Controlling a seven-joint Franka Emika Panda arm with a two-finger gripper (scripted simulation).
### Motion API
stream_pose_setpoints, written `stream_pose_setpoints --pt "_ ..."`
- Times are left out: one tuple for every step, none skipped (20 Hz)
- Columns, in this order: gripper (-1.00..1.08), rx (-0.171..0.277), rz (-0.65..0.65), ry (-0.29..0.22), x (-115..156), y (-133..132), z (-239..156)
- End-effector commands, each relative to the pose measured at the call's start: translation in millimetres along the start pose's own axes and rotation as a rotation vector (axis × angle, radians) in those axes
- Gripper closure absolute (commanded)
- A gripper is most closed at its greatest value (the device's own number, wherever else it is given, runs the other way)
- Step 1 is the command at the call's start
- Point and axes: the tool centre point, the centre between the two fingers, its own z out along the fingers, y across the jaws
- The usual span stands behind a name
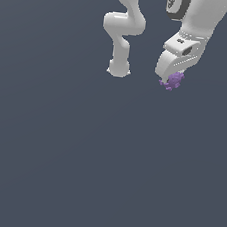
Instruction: Pick up the object and move it to a goal position.
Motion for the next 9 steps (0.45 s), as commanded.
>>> stream_pose_setpoints --pt "1.08 0.001 0.001 -0.001 1.6 -8.4 -10.4" --pt "1.08 0.001 0.001 -0.001 2.3 -10.8 -13.2" --pt "1.08 0.001 0.001 -0.001 2.9 -12.8 -15.5" --pt "1.08 0.001 0.001 -0.001 3.4 -14.3 -17.3" --pt "1.08 0.002 0.002 0.0 3.8 -14.9 -18.7" --pt "1.08 0.002 0.002 0.0 4.2 -15.5 -19.4" --pt "1.08 0.002 0.002 0.0 4.6 -15.6 -19.6" --pt "1.08 0.002 0.002 0.0 5.0 -15.3 -19.3" --pt "1.08 0.002 0.002 0.0 5.1 -15.1 -19.0"
